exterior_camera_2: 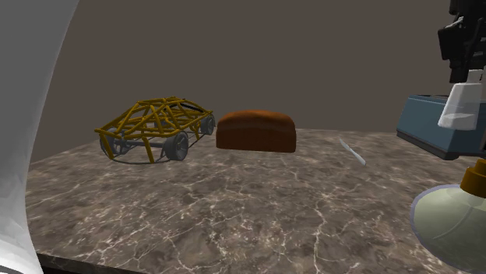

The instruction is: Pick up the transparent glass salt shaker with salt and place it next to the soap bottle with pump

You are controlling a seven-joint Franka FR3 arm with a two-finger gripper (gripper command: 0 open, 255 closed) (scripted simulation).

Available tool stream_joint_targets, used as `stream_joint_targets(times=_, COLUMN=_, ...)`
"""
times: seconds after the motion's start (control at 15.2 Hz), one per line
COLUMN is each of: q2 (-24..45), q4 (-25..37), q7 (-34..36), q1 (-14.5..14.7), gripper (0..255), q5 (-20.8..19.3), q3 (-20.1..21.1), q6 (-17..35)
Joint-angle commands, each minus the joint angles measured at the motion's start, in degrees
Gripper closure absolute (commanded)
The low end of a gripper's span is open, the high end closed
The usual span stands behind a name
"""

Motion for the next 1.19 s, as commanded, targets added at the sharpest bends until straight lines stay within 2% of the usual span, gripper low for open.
stream_joint_targets(times=0.0, q2=-0.06, q4=-1.58, q7=0.09, q1=0.07, gripper=255, q5=-0.03, q3=0.03, q6=1.54)
stream_joint_targets(times=1.12, q2=0.4, q4=-14.1, q7=0.84, q1=0.52, gripper=255, q5=0.06, q3=0.35, q6=14.45)
